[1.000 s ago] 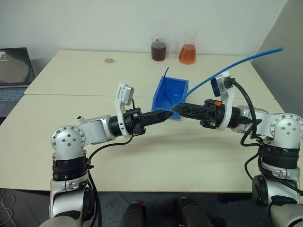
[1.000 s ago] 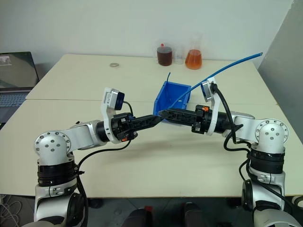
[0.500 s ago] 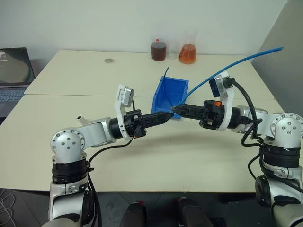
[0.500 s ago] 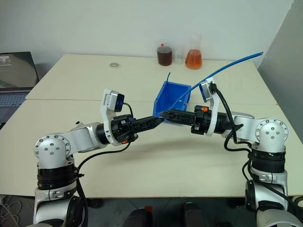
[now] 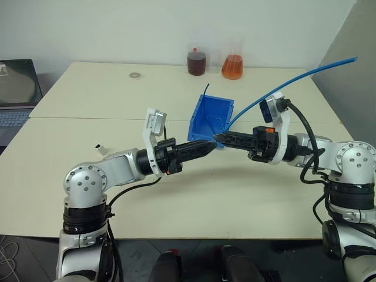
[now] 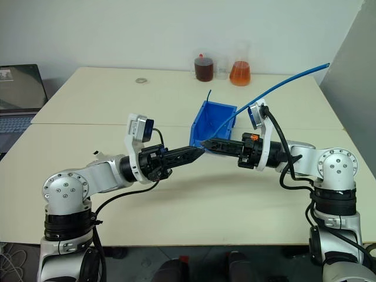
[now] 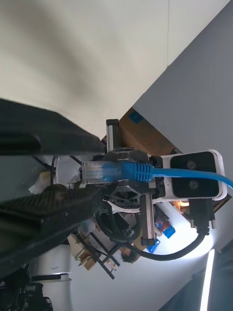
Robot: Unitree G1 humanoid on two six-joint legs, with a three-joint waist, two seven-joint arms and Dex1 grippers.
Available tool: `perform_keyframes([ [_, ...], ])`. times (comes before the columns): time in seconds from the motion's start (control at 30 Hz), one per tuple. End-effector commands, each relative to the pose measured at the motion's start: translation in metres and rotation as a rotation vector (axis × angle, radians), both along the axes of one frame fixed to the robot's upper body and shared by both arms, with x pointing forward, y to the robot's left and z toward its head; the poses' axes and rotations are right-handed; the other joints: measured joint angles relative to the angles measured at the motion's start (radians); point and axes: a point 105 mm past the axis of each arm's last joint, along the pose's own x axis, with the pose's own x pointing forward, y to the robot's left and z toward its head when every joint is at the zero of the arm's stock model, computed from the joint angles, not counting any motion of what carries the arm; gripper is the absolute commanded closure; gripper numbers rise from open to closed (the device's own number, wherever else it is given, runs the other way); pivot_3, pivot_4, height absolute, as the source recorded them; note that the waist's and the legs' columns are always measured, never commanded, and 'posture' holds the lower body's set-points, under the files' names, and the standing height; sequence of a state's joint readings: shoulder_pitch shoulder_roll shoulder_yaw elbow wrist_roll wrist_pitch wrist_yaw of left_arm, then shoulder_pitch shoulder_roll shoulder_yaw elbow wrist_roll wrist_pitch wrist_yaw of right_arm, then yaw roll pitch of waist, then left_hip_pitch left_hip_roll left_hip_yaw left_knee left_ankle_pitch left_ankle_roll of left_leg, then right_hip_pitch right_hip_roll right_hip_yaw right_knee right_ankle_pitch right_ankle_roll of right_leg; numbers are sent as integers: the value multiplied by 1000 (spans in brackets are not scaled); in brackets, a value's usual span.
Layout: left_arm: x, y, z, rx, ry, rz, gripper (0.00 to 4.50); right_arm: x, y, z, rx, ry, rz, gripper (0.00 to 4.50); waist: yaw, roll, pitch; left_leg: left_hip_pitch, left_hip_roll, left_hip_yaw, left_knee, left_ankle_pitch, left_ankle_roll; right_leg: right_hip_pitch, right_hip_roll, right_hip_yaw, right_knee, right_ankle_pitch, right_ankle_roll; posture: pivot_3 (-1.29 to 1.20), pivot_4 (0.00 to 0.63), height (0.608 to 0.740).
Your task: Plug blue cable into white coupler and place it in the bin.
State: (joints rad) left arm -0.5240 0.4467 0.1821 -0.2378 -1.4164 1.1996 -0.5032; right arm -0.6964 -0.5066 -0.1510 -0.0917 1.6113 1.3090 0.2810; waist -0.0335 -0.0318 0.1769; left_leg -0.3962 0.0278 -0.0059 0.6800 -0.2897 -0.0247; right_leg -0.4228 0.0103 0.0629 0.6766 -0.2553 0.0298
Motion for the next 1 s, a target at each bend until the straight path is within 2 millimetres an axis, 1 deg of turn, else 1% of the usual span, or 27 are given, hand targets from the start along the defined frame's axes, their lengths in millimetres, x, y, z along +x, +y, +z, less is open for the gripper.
perform_keyframes([
  [0.03,-6,5,8,-28,-22,-19,2504,2,-2,12,11,-61,-20,4318,0,0,0,0,0,0,0,0,0,0,0,0,0,0,0,0,150,740],
  [0.27,-12,17,2,-10,-11,29,1159,3,-6,8,-19,-68,-29,4318,0,0,0,0,1,1,0,0,0,0,0,0,-1,0,0,0,150,740],
  [0.3,-12,21,-2,11,-15,54,946,4,-7,8,-23,-72,-31,4318,0,0,0,0,1,1,0,0,0,-1,0,0,-1,0,0,0,150,740],
  [0.33,-13,25,-7,43,-25,79,845,5,-8,8,-28,-78,-36,4318,0,0,0,0,1,1,-1,0,0,-1,0,0,-1,0,0,0,150,740],
  [0.37,-13,29,-14,88,-39,118,581,6,-9,8,-28,-81,-39,4318,-1,0,0,-1,1,1,-1,0,0,-1,0,0,-1,0,0,0,150,740],
  [0.47,-11,43,-35,212,-78,271,49,8,-9,9,-26,-92,-46,4318,-3,1,0,0,1,3,-2,0,0,-1,0,2,-2,0,0,0,150,740],
  [0.53,-10,51,-48,290,-109,360,49,9,-9,10,-24,-96,-48,4318,-1,1,1,0,1,4,-2,0,0,-2,0,3,-2,0,0,0,150,740],
  [0.57,-6,56,-56,336,-132,448,49,10,-9,9,-22,-96,-46,4318,1,1,1,0,1,4,-2,0,0,-2,0,4,-3,0,0,0,150,740],
  [0.63,12,75,-72,458,-175,707,49,10,-8,6,-28,-94,-43,4318,1,1,1,0,2,4,-2,0,0,-2,-1,5,-3,0,0,0,150,740],
  [0.7,23,91,-83,537,-180,883,49,11,-8,3,-31,-91,-40,4318,5,1,1,-1,1,4,-2,0,0,-2,-2,6,-4,0,0,0,150,740],
  [0.77,37,122,-95,639,-138,1178,49,12,-5,3,-27,-89,-26,4318,7,1,1,-1,1,4,-2,0,0,-1,-2,6,-7,1,0,0,150,740],
  [0.83,42,143,-102,708,-95,1406,49,14,-1,3,-22,-91,-14,4318,5,1,1,-2,2,4,-2,0,0,1,-2,6,-11,4,1,0,150,740],
  [0.87,43,148,-105,727,-69,1487,49,15,1,3,-20,-92,-9,4318,5,1,1,-3,2,4,-2,0,0,1,-2,6,-13,5,2,0,150,740],
  [1.0,49,161,-108,745,1,1690,49,19,3,4,-19,-94,-3,4318,8,0,0,-4,0,6,-2,0,1,1,-4,5,-15,7,4,0,150,740],
])
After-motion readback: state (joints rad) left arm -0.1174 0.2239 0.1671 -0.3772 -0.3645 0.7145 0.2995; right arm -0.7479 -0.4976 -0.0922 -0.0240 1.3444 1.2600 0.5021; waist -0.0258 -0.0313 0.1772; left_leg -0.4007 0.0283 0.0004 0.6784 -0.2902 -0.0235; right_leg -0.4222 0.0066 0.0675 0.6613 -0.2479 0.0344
